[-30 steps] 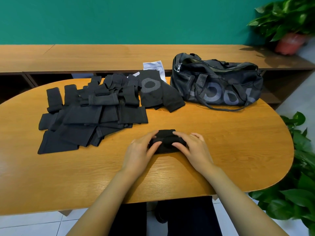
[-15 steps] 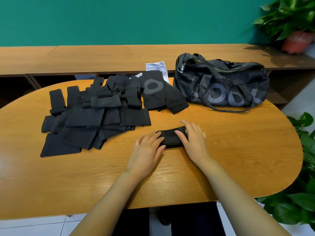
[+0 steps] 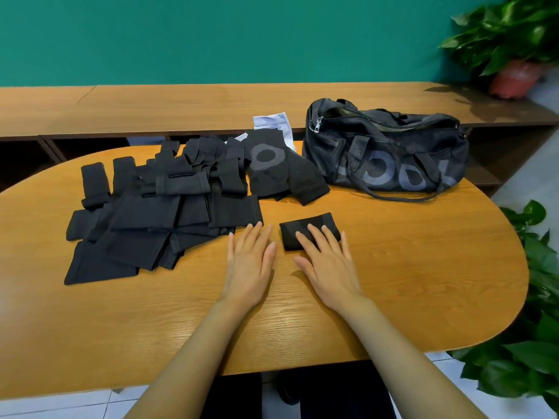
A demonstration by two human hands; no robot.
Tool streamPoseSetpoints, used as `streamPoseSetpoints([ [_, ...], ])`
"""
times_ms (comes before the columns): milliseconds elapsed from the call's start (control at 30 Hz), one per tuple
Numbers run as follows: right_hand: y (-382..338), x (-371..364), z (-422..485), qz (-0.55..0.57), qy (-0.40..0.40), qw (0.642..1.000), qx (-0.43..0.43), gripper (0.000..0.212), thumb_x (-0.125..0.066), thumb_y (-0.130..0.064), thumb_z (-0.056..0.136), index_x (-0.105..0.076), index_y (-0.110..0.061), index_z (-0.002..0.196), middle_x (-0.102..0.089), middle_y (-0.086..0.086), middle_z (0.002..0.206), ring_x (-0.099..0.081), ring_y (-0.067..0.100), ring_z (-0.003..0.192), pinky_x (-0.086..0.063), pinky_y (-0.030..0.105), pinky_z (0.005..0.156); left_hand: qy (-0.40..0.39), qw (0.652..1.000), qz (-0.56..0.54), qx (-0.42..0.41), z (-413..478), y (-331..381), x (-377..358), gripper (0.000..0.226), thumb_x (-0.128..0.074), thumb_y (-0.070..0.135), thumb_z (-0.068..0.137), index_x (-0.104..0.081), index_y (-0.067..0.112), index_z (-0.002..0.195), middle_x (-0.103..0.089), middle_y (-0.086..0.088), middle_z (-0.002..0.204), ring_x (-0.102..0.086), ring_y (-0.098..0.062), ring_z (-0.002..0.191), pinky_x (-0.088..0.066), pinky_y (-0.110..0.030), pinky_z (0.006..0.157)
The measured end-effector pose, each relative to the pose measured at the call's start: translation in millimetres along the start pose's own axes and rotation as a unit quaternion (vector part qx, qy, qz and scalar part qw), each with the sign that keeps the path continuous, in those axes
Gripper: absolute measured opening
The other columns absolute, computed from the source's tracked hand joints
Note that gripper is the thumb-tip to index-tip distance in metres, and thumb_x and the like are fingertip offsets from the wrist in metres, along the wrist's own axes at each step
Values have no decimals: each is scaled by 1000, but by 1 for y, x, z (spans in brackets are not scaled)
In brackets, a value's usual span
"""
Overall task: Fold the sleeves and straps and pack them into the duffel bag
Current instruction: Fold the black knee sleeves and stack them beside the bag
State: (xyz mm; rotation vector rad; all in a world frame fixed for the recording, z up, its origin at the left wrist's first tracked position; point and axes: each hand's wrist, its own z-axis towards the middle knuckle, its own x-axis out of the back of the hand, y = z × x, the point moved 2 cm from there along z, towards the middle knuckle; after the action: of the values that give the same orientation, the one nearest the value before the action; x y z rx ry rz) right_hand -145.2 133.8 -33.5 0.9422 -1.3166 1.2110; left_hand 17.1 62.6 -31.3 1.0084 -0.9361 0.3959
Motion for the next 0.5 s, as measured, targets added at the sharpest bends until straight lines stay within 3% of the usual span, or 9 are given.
streamPoseSetpoints([
  [100,23,7,0,-3,4,998,-58,82,10,-68,85,-16,-34,155,-8,-5,164,2,18,151,9,48,119,-1,1000,-16,6,1,-1,0,77,-2,62,91,-36,25,150,-33,4,157,-16,-9,148,8,-36,121],
  [333,111,23,0,13,34,973,-227,63,-14,-58,98,-33,-27,149,-18,-1,163,-4,26,151,8,55,118,4,1000,-10,18,1,-3,-2,80,-2,63,90,-37,23,150,-36,5,155,-16,-12,148,6,-43,122],
  [500,168,27,11,73,49,952,-294,57,-23,-53,102,-37,-20,147,-17,2,163,0,26,151,7,55,119,6,1000,-6,17,2,-5,-4,80,-2,63,90,-37,24,150,-36,5,154,-16,-12,148,6,-43,122],
])
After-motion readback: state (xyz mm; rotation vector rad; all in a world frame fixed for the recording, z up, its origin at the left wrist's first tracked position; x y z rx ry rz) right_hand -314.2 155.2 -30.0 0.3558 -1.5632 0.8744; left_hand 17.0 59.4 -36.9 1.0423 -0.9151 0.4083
